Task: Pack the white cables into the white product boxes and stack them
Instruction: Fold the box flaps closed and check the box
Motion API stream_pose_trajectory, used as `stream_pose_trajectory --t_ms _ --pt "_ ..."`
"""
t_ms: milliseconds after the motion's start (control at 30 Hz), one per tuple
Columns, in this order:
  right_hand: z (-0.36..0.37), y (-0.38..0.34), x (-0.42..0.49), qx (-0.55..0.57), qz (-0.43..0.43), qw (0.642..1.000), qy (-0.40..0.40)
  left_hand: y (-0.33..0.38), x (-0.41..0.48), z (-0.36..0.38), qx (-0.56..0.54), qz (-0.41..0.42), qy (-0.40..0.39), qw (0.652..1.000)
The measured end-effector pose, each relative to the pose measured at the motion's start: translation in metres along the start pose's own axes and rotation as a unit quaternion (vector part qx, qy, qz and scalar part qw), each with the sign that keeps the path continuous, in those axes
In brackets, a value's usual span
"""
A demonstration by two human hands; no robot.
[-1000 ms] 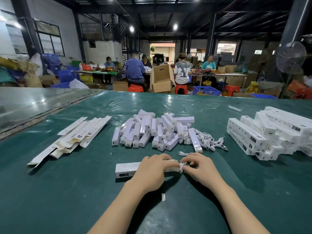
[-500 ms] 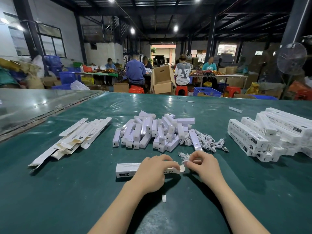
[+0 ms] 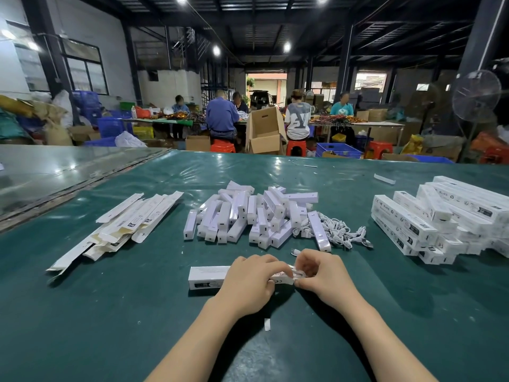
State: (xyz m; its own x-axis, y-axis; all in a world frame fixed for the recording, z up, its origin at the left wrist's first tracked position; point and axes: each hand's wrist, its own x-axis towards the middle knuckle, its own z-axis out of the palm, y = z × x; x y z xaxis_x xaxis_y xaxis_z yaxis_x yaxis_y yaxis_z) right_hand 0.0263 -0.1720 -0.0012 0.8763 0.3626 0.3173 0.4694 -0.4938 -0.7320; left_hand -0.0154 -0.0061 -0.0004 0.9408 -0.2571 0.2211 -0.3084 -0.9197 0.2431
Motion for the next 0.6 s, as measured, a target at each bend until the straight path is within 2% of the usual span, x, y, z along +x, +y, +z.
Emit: stream_pose_trajectory --t_ms 400,600 --pt "-0.005 -0.002 -0.004 0.031 0.038 0.998 -0.026 -0.002 0.000 -0.002 -0.016 0.010 -0.005 1.000" --pt "0.006 -0.008 -0.005 -0.054 -0.026 0.998 0.013 -0.003 0.001 -0.003 -0.023 0.033 -0.012 0.999"
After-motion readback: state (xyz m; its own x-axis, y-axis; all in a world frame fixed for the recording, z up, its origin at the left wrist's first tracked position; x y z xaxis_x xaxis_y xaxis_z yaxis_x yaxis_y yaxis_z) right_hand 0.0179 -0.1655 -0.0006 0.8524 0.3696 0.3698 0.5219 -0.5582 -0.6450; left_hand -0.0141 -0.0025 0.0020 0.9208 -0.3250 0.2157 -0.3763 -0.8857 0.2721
